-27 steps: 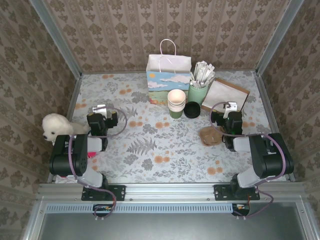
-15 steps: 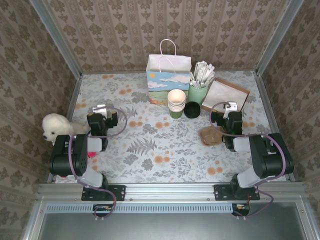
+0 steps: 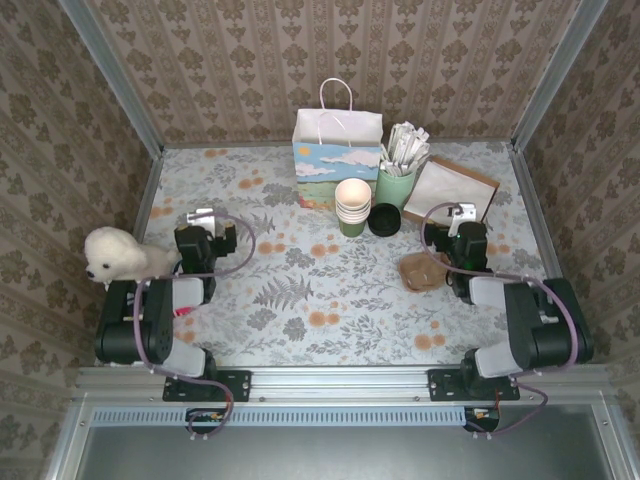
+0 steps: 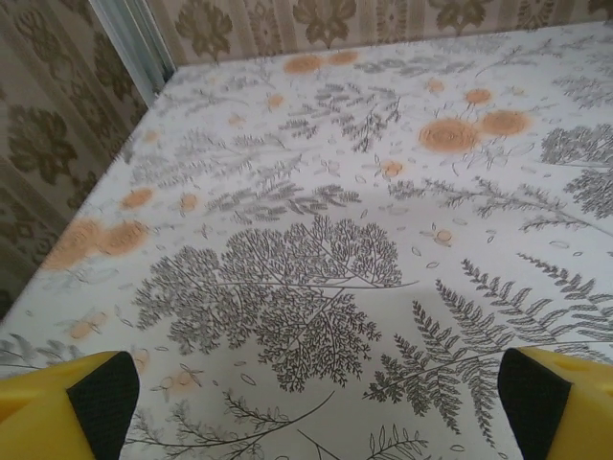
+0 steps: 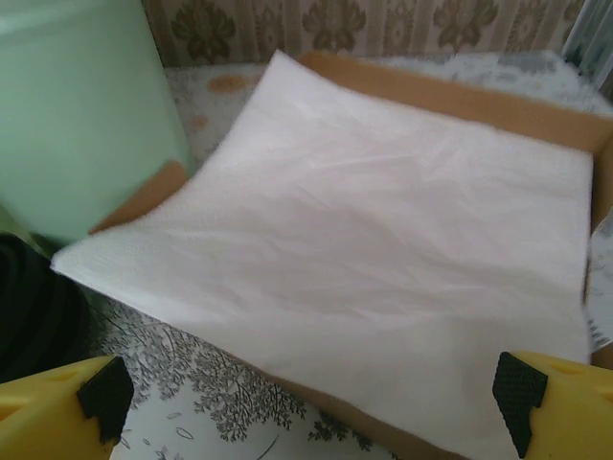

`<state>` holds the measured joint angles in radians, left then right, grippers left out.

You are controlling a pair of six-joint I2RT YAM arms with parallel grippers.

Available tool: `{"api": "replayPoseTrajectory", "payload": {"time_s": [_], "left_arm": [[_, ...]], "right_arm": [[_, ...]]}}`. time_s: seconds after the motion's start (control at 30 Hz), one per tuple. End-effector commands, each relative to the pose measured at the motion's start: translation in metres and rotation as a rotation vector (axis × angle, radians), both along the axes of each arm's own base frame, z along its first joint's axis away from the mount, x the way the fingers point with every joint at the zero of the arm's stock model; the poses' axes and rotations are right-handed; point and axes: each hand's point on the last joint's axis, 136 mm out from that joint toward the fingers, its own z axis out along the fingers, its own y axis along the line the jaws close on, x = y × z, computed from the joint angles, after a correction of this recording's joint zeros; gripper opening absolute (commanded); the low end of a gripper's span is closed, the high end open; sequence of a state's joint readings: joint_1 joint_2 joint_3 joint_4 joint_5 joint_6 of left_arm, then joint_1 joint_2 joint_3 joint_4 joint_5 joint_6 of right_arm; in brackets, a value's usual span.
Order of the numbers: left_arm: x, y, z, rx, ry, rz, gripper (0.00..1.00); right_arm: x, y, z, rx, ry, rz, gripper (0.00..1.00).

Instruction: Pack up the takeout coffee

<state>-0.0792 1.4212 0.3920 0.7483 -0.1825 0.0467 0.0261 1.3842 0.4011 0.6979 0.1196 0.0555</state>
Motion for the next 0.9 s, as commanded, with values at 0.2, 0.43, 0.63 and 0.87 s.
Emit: {"api": "replayPoseTrajectory", "payload": {"time_s": [0.2, 0.43, 0.63, 0.87], "left_arm": [[-0.029, -0.049, 0.109, -0.056, -0.059, 0.151, 1.00], [-0.060, -0.098, 0.119, -0.415, 0.089, 0.118, 1.00], [-0.066, -0.133, 0.095, -0.529, 0.231, -0.017, 1.00], [-0.056, -0.140, 0.078, -0.540, 0.297, -0.036, 1.00]], "right_arm": [[-0.015, 0.053, 0.091, 0.399, 0.077, 0.068, 1.00], [-0.012, 0.123, 0.109, 0.528, 0.271, 0.093, 0.99], [0.006, 0.154, 0.106, 0.433, 0.418, 0.061, 0.91], [0.027, 0.173, 0.096, 0.243, 0.494, -0.013, 0.80]]}}
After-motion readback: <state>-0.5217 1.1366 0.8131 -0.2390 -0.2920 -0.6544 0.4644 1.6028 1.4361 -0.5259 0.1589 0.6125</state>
